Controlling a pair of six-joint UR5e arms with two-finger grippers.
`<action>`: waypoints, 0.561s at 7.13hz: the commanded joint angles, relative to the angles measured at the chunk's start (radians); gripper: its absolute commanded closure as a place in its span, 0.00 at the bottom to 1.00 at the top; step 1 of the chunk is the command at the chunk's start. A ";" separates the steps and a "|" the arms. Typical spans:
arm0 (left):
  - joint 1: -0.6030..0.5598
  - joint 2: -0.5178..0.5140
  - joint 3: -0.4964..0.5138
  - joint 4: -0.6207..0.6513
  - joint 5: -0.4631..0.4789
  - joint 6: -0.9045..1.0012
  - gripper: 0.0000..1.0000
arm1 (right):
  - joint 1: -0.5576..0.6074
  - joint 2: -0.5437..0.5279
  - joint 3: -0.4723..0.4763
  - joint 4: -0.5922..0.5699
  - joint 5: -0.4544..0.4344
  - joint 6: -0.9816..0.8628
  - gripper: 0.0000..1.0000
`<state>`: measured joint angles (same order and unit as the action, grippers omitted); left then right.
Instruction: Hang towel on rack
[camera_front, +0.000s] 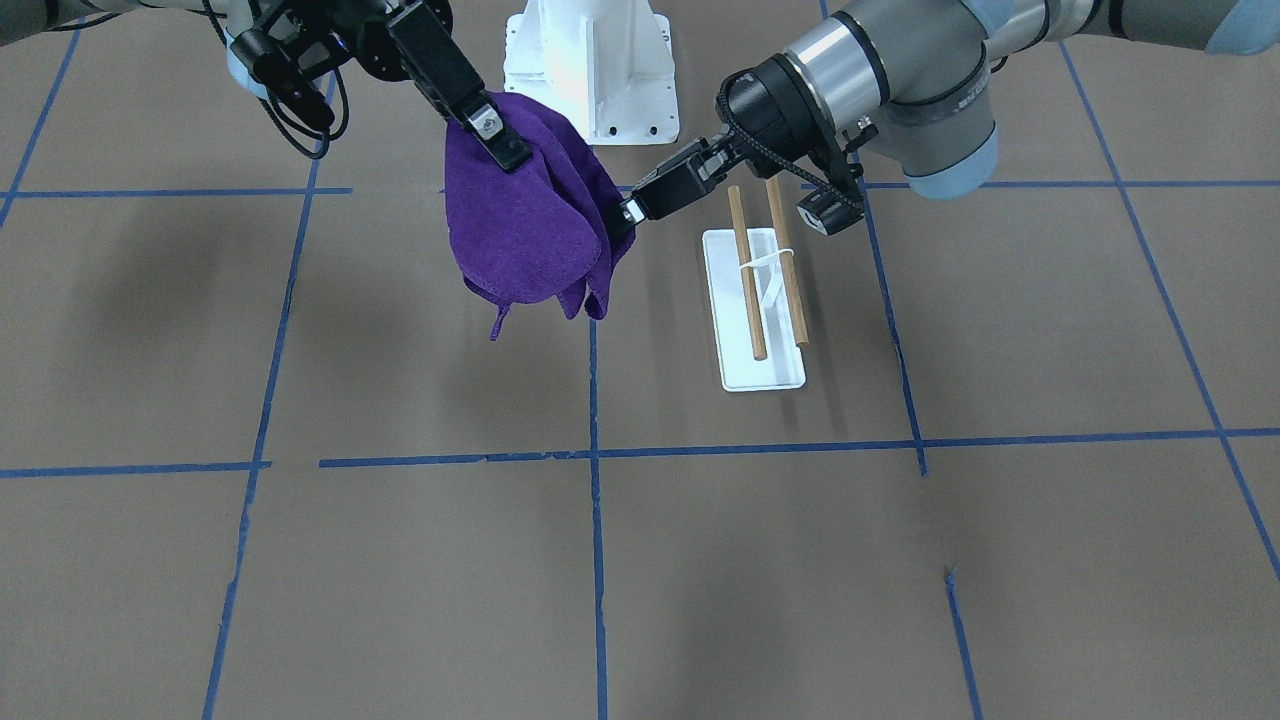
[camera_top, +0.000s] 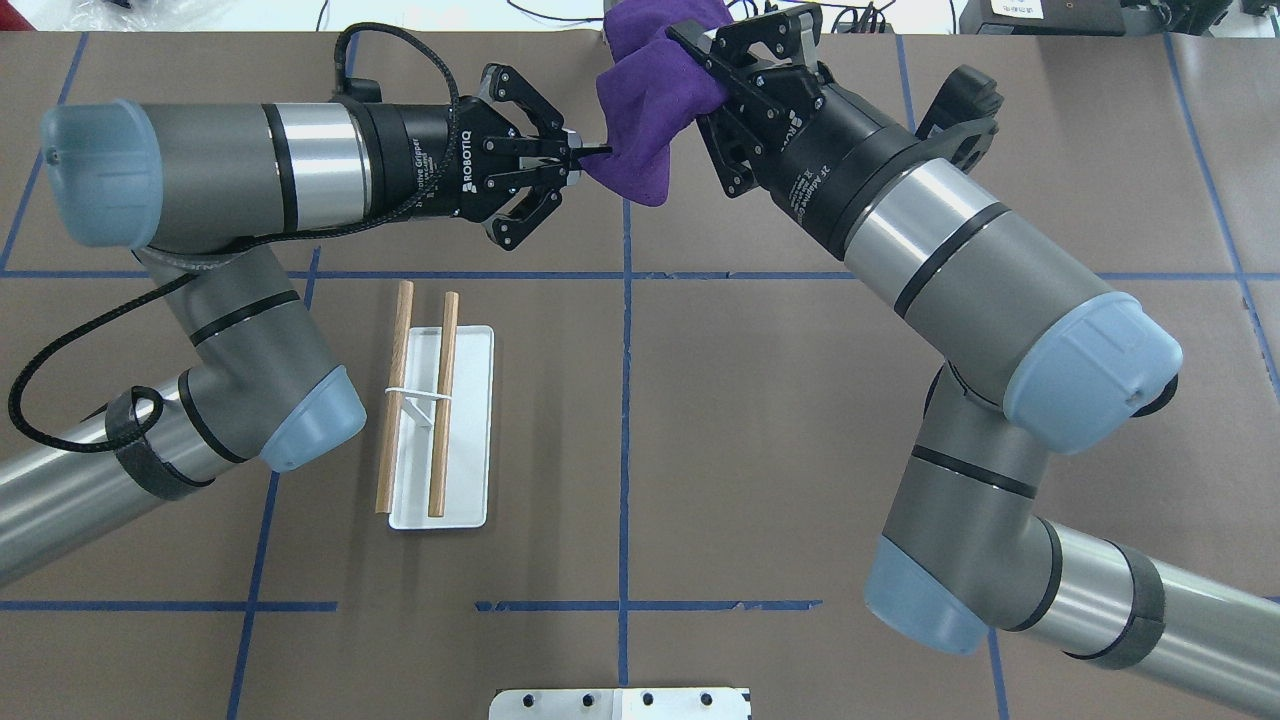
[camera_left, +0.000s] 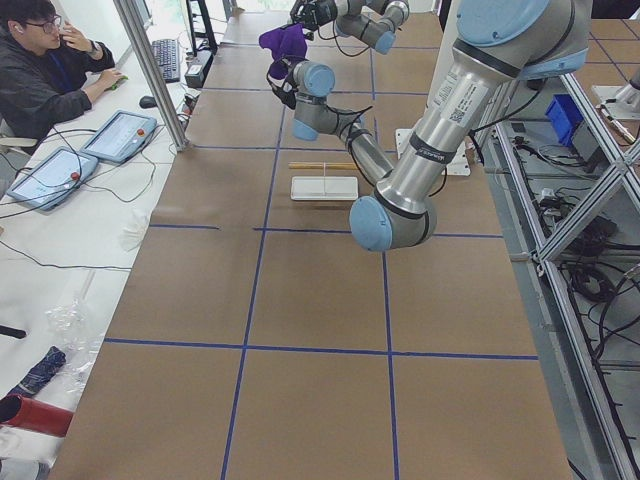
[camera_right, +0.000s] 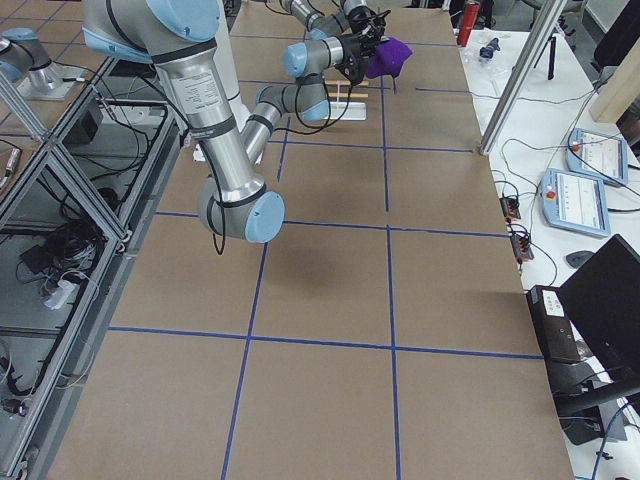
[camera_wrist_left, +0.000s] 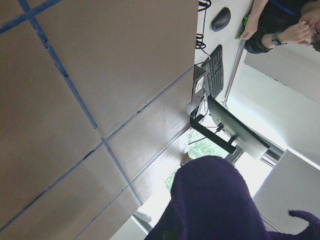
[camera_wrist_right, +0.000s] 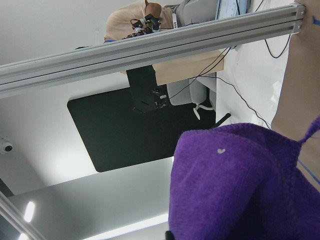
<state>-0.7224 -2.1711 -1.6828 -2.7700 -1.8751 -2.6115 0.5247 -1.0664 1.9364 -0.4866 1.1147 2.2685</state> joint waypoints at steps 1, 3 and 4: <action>0.000 0.002 -0.003 -0.002 -0.001 0.004 1.00 | 0.001 -0.003 0.001 -0.001 0.004 -0.006 0.01; 0.000 0.004 -0.003 -0.002 -0.002 0.004 1.00 | 0.006 -0.010 0.038 -0.001 0.005 -0.013 0.00; 0.000 0.004 -0.003 -0.002 -0.002 0.005 1.00 | 0.006 -0.020 0.045 0.000 0.007 -0.017 0.00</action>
<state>-0.7225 -2.1681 -1.6857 -2.7719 -1.8771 -2.6075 0.5295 -1.0766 1.9657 -0.4874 1.1197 2.2564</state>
